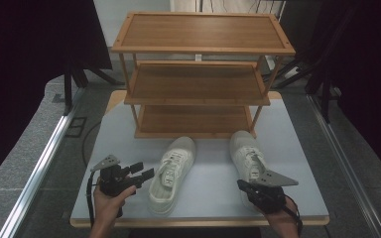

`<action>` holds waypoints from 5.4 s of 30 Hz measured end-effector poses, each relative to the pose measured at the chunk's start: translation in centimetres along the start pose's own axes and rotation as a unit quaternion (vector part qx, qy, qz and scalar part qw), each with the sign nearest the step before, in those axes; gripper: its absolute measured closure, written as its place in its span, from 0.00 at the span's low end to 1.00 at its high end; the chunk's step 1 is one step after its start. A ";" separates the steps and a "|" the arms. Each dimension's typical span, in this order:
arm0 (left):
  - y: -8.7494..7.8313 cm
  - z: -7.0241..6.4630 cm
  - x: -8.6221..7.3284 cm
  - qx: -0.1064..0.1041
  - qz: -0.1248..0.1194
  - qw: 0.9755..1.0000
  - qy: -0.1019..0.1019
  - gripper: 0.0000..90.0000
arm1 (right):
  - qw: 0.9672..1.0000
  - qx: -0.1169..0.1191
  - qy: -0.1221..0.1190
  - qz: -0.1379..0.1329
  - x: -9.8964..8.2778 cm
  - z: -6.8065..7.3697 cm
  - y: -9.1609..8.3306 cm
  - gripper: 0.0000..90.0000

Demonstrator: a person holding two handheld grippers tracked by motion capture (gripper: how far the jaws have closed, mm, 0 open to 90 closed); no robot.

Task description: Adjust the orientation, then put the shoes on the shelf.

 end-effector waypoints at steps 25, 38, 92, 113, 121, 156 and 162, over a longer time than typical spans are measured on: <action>0.3 -0.4 -0.1 -0.004 0.006 1.000 0.003 0.42 | 0.999 -0.024 -0.028 0.039 0.0 0.8 0.1 1.00; -0.2 0.0 0.1 -0.002 -0.002 1.000 -0.004 0.42 | 0.999 -0.021 0.016 0.042 -1.2 -2.9 -1.7 1.00; 3.9 -2.1 0.7 0.047 0.055 0.994 0.080 0.41 | 0.997 -0.028 0.038 -0.056 0.5 -10.1 -1.4 0.45; 7.7 -1.0 0.7 0.092 0.055 0.990 0.092 0.62 | 0.999 -0.043 0.029 -0.005 0.2 -12.4 2.8 0.66; 7.8 -1.6 0.4 0.138 0.053 0.982 0.117 0.79 | 0.998 -0.061 0.025 0.005 0.2 -12.5 2.9 0.81; 3.7 -1.9 2.3 0.003 -0.067 0.997 0.044 0.92 | 0.983 0.012 0.147 -0.110 0.3 -11.9 0.5 0.92; 2.7 -1.7 3.3 -0.036 -0.100 0.994 0.007 0.92 | 0.972 0.029 0.179 -0.150 0.7 -11.6 -0.3 0.92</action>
Point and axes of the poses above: each handheld gripper's, and its own axes: y roughly forward along the jaws, x roughly out of its top, z roughly to its left, the point moved 2 cm from there along y, roughly forward along the jaws, and after that the axes turned 3 degrees about z, right-handed, at the moved point
